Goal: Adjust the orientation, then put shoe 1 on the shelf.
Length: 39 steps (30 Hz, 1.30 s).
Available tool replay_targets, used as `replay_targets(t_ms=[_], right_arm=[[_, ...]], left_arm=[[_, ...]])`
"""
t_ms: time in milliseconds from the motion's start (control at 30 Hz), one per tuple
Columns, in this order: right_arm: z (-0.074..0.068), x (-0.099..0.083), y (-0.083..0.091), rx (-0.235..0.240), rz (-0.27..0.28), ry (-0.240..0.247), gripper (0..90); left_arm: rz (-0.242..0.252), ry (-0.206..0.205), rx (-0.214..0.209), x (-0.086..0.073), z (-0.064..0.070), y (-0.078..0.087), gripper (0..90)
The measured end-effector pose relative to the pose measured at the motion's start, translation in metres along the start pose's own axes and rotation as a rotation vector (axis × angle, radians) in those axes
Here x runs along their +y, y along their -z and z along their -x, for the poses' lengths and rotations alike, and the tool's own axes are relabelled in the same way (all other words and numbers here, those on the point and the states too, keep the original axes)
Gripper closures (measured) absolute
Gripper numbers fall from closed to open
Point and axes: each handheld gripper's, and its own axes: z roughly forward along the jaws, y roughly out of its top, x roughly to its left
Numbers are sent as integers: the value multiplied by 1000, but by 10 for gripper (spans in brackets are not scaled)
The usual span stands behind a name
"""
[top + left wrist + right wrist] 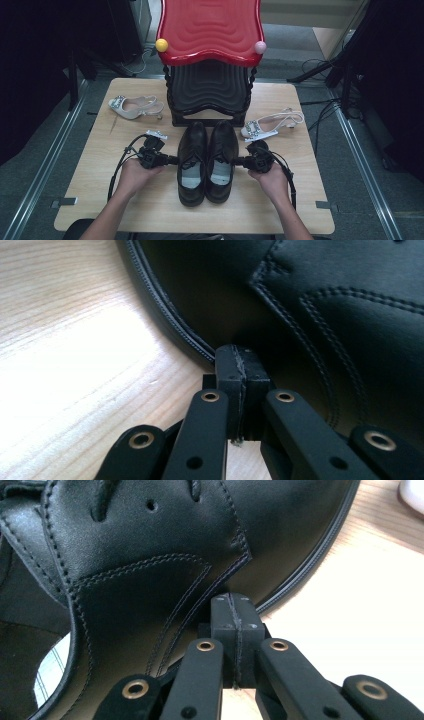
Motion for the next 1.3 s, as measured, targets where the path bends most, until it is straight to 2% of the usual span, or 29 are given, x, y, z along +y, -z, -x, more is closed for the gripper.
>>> replay_targets(t_ms=[367,500,667,800,867,933,1033,1167,1300], right_arm=[[10,5,3,-27,11,-16,900],[13,8,5,-39,16,-19,900],[17,10,15,-20,62,-26,900],[20,11,19,-48,57,-17,900],[23,11,21,-44,62,-24,900],[26,11,24,-20,81,-37,895],[25,11,27,-16,86,-34,868],[25,11,33,2,98,-35,845],[22,11,39,5,100,-24,821]], left_arm=[[-19,-41,-13,-8,18,-4,900],[-22,-48,-40,-12,24,-6,900],[-25,-71,-39,-15,37,-11,900],[-20,-87,-47,-16,46,-16,900],[-31,-104,-56,-15,47,-16,900],[-42,-102,-63,-15,46,-15,898],[-59,-107,-57,-13,46,-12,841],[-55,-121,-50,-11,48,-7,773],[-44,-127,-44,-10,46,0,750]])
